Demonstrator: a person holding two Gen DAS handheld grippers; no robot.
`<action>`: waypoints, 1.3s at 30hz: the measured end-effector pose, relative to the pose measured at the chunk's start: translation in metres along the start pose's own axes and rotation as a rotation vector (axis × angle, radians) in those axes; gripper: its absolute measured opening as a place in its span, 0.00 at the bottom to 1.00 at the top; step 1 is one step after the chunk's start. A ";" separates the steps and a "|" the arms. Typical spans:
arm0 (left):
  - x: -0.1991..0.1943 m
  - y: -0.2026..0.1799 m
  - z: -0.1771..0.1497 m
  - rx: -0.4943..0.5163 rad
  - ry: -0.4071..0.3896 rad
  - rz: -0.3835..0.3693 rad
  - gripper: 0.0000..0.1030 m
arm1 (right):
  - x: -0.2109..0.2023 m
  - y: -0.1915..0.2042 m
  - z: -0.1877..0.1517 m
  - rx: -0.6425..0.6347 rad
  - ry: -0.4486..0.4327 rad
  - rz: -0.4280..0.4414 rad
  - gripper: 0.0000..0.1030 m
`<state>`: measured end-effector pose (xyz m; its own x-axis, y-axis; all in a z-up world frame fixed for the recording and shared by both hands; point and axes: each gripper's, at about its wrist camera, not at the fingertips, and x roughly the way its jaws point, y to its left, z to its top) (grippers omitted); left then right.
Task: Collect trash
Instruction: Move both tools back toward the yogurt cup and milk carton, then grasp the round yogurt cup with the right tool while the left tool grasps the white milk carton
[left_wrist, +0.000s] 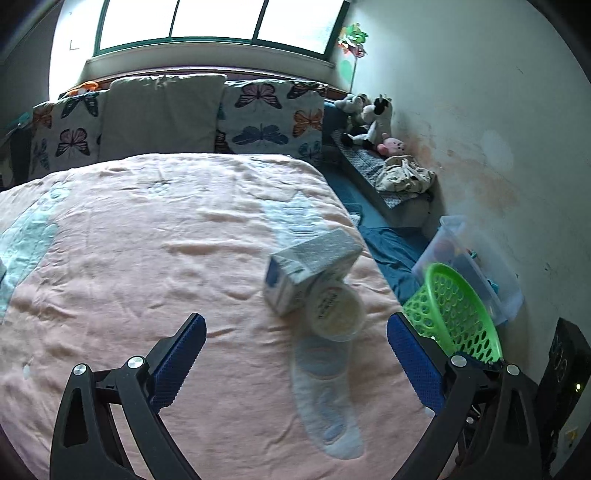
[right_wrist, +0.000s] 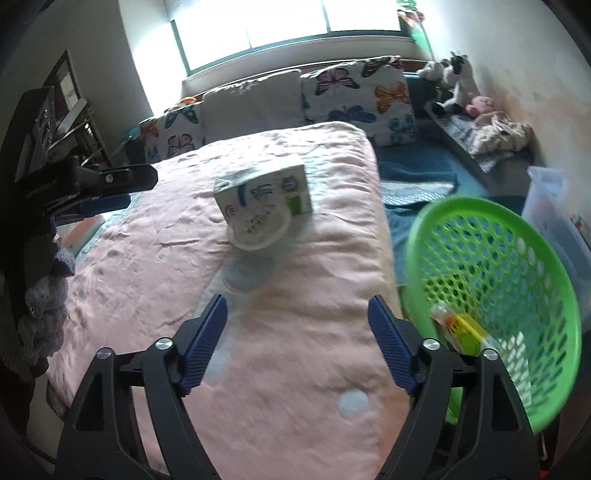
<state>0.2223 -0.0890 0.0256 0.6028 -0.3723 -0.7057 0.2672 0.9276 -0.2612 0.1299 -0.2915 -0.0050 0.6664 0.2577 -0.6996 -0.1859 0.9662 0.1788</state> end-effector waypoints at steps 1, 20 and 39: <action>-0.001 0.004 0.000 -0.006 -0.001 0.003 0.92 | 0.005 0.003 0.004 -0.010 0.002 0.003 0.81; 0.001 0.056 -0.001 -0.056 0.009 0.045 0.92 | 0.102 0.033 0.049 -0.140 0.111 -0.007 0.82; 0.034 0.035 0.005 0.069 0.013 0.070 0.92 | 0.088 0.020 0.038 -0.104 0.109 -0.008 0.61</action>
<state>0.2558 -0.0697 -0.0037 0.6121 -0.3058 -0.7293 0.2760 0.9468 -0.1654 0.2120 -0.2488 -0.0362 0.5872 0.2416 -0.7725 -0.2580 0.9605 0.1043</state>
